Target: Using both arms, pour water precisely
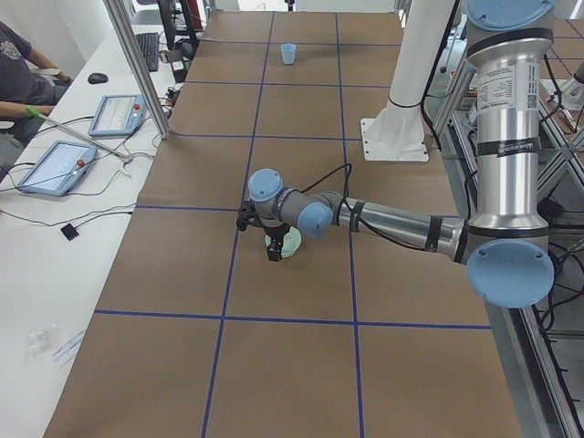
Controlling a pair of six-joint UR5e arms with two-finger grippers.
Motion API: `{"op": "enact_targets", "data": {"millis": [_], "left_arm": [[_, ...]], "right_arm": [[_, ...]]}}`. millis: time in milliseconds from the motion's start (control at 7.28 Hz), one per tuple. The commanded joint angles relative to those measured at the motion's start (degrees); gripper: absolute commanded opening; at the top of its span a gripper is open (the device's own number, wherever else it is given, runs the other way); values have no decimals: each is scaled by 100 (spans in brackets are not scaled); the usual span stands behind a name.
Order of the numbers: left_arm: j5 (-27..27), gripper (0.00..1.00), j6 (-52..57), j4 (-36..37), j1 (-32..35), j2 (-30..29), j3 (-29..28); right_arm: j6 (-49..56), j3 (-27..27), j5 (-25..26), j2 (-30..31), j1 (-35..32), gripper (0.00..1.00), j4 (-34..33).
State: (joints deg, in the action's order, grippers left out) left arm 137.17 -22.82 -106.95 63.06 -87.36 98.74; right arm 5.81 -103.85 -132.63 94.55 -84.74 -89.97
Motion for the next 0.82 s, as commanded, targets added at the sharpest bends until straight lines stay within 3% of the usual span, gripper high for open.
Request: {"op": "enact_targets", "data": {"millis": [0, 412, 550, 687], "left_arm": [[3, 100, -431, -929, -214, -211, -748], [3, 98, -592, -1030, -513, -255, -978], [3, 75, -618, -1030, -514, -308, -1005], [3, 13, -810, -1021, -523, -361, -1032]], "right_arm": [[-1, -4, 0, -7, 11, 100, 6], [-1, -4, 0, -16, 46, 100, 6], [-1, -12, 0, -16, 46, 100, 6], [-1, -12, 0, -16, 46, 100, 6]]}}
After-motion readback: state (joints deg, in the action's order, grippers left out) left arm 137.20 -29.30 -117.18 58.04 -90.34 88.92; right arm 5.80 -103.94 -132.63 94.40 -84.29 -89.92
